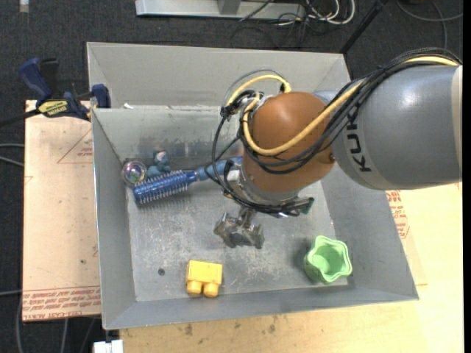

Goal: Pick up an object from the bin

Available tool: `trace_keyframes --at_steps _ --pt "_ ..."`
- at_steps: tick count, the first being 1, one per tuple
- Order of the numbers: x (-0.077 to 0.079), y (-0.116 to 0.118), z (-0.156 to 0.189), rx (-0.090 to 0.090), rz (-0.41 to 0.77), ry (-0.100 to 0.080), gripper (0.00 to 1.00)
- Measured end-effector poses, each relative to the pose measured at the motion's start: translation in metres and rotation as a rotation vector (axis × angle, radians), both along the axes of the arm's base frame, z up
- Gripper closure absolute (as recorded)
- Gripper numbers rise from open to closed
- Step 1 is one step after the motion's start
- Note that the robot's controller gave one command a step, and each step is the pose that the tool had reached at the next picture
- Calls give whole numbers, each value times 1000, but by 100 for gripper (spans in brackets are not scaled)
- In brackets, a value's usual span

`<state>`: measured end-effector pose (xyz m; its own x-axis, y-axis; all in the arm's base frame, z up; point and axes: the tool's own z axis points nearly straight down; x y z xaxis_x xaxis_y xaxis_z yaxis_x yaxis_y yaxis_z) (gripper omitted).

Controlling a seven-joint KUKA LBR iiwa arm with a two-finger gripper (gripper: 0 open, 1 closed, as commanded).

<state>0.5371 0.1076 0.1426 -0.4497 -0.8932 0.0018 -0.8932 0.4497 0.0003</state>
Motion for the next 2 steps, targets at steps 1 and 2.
trace_keyframes --at_steps 1,2 --pt "-1 4 1 4 4 0 0" --pt "-58 67 -52 7 321 6 0"
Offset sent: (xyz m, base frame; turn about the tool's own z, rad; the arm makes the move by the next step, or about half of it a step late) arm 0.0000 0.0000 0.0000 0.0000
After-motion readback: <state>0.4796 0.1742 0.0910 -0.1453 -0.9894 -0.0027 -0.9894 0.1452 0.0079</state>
